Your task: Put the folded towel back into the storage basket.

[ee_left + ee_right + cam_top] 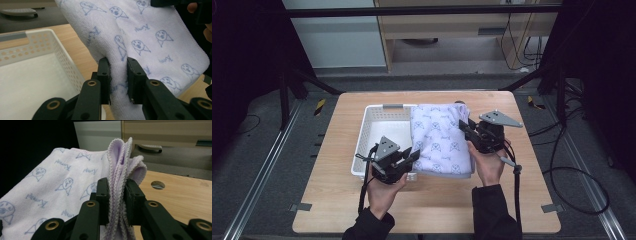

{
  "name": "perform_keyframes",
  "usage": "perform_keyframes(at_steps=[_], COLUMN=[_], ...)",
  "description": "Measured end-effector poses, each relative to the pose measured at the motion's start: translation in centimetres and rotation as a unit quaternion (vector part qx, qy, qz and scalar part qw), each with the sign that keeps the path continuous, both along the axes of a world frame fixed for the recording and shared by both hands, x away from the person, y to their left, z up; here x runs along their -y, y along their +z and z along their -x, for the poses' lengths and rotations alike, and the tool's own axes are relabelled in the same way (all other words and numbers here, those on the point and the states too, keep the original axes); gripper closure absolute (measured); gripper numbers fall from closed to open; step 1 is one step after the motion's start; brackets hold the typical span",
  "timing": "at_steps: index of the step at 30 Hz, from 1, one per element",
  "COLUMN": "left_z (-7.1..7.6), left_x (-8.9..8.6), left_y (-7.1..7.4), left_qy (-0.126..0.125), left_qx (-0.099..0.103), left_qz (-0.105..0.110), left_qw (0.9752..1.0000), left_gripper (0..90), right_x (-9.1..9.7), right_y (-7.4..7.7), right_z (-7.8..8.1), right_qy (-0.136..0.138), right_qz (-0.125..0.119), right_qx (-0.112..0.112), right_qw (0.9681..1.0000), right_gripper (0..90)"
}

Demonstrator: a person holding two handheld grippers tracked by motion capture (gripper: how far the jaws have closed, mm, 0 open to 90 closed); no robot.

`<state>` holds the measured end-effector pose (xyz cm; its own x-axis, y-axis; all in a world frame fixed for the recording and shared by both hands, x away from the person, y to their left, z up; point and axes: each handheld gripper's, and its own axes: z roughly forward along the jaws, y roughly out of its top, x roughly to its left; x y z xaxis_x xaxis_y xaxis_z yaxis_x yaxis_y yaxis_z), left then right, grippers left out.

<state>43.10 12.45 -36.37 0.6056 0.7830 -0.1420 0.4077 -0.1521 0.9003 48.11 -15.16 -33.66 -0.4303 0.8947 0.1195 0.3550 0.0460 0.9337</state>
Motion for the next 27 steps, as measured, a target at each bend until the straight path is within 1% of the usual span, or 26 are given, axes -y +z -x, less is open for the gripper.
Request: perform_keyframes(at_steps=[4,7,9,13,16,20,22,27], left_z=[0.0,0.0,-0.1,-0.2,-0.2,-0.3,-0.3,-0.3], left_x=[-1.0,-1.6,-1.9,-2.5,-2.8,-3.9,-4.4,-5.6], left_y=[0.3,0.5,0.7,1.0,1.1,1.3,1.4,1.4], left_qy=[0.002,0.008,0.011,0.017,0.020,0.025,0.028,0.035], left_qx=[-0.001,0.003,0.004,0.009,0.010,0.009,0.009,0.013], left_qz=[0.008,0.007,0.009,0.004,0.005,0.009,0.013,0.016], left_qw=[1.0000,0.9999,0.9999,0.9998,0.9997,0.9996,0.9995,0.9992], left_gripper=[74.2,74.2,74.2,74.2,74.2,74.2,74.2,74.2], right_x=[-0.8,-1.4,-1.9,-3.0,-3.3,-4.4,-4.9,-6.1], right_y=[0.4,0.6,0.7,1.1,1.3,1.5,1.6,1.7], right_z=[-0.1,-0.3,-0.4,-0.6,-0.8,-1.1,-1.2,-1.4], right_qy=[0.003,0.006,0.007,0.010,0.010,0.015,0.016,0.023], right_qz=[0.000,-0.004,-0.002,-0.001,-0.004,-0.006,-0.003,-0.008], right_qx=[0.002,0.004,0.005,0.010,0.011,0.012,0.015,0.021], right_qw=[1.0000,1.0000,1.0000,0.9999,0.9999,0.9998,0.9998,0.9995], right_gripper=[75.4,75.4,75.4,75.4,75.4,75.5,75.5,75.5])
